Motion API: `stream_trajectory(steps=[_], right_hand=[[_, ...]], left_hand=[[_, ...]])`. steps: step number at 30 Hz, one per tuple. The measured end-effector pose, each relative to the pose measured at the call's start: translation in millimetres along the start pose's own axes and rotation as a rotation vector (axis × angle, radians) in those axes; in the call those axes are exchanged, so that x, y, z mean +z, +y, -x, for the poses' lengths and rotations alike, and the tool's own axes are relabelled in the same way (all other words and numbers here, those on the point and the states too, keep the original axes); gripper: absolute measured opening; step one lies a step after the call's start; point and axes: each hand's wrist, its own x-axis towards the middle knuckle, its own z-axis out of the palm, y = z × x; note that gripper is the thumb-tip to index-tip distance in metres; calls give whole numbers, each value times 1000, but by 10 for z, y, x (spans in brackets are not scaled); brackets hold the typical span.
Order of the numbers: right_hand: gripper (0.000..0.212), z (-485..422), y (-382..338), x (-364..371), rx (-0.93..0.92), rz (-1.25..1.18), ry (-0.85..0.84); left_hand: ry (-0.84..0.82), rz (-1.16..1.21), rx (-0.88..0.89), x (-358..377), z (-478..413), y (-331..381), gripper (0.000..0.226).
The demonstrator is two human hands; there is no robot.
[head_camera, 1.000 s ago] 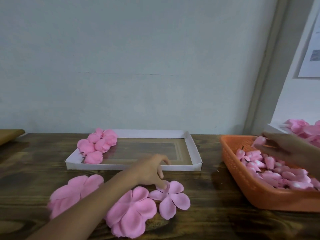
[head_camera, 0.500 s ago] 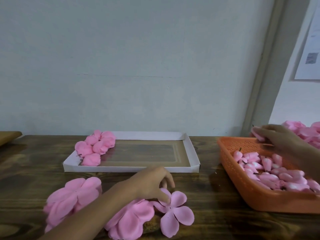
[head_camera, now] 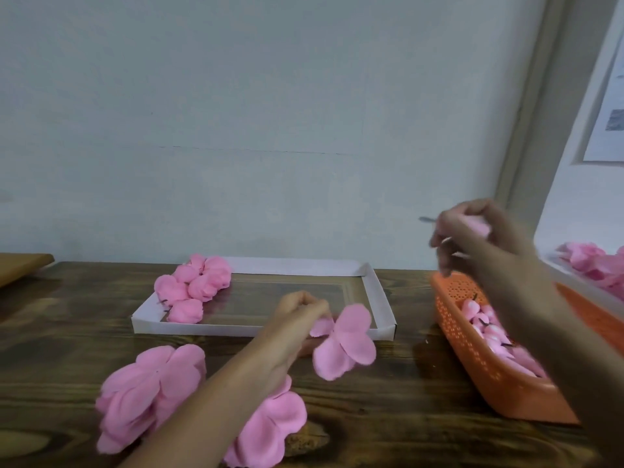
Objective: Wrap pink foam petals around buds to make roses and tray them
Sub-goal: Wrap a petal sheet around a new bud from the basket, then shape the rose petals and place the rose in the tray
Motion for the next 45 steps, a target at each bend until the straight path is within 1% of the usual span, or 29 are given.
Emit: stream_trajectory(steps=[3,5,8,10,13,16,20,21,24,26,28,32,37,41,45], right_hand=[[10,234,258,512,13,-32,-59],[9,376,514,745,72,-64,-73],[12,547,811,868,124,-7,-125],[18,610,898,845,141,0,-141],[22,627,936,771,143,-28,-162],[32,607,992,735,195,-51,-194],[26,618,1087,755,270,-159,-259],[27,622,1102,761,292,-188,-255],[34,628,1118,769,321,-206,-242],[38,626,1113,779,341,-196,-233],[35,622,1124,781,364,-217,-219],[28,608,1136,768,353,-243,-233],[26,621,1099,768,311,-196,-269],[17,628,1103,764,297,-167,-281],[18,614,1119,758,279,-100,-297]], left_hand=[[117,68,-3,22,28,-48,15],[157,41,16,31,40,-99,15],[187,-29,73,32,77,-173,9],[177,-6,100,23,102,-211,5],[105,111,148,10,134,-252,8],[83,101,210,-12,135,-303,12],[52,96,265,-45,122,-345,22],[54,90,264,-51,108,-356,21],[42,84,244,-47,70,-382,4],[39,52,255,-54,56,-393,6],[24,46,261,-55,68,-383,6],[5,52,240,-66,80,-383,18],[36,-53,279,-67,123,-384,21],[67,-20,287,-52,149,-349,20],[89,-32,273,-55,129,-353,19]])
